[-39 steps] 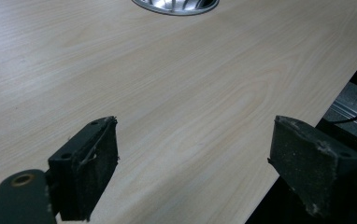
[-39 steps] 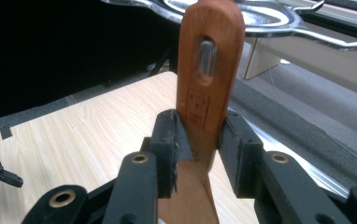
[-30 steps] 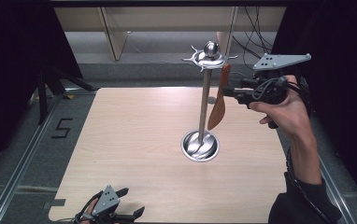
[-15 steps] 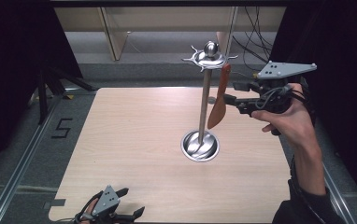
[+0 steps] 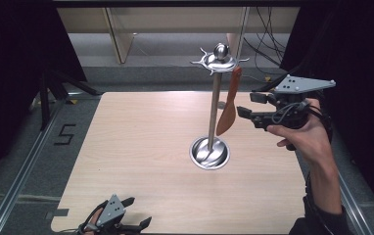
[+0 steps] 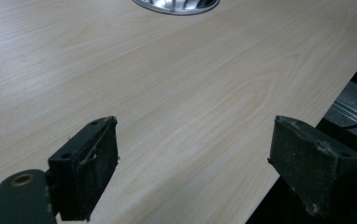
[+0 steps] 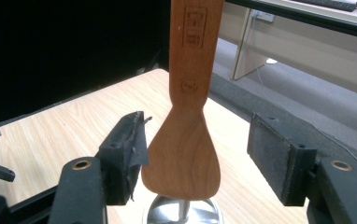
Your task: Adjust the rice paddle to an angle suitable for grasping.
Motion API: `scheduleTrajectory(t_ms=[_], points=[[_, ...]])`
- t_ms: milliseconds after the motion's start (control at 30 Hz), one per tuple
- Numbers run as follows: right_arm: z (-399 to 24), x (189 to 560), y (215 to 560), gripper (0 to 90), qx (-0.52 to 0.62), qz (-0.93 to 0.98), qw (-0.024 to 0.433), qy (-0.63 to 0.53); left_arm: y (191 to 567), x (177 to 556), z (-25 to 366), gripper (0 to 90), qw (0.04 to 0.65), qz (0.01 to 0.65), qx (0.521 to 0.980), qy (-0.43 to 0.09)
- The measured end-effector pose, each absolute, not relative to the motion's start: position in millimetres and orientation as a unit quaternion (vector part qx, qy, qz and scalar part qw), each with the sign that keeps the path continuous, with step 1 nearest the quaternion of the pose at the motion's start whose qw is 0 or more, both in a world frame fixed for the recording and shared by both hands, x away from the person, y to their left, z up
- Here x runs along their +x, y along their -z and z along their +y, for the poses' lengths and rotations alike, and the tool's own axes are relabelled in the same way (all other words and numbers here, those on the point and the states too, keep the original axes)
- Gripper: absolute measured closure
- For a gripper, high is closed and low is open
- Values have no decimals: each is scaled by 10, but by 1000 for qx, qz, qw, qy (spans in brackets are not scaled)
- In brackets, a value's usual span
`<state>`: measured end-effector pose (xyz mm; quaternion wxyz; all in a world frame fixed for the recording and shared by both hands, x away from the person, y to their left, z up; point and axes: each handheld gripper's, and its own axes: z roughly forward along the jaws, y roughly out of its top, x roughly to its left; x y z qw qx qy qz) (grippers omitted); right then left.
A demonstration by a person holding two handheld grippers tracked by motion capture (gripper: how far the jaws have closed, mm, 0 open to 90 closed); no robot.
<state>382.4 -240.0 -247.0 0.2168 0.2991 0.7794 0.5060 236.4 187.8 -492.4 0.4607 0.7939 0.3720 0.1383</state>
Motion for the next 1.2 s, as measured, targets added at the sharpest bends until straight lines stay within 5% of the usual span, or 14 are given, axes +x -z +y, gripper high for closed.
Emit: scheduleTrajectory(t_ms=[1200], points=[[-2574,3770,3120,350,316,783,196,-498,4913,2374,1866,148,465,371,793,-134]])
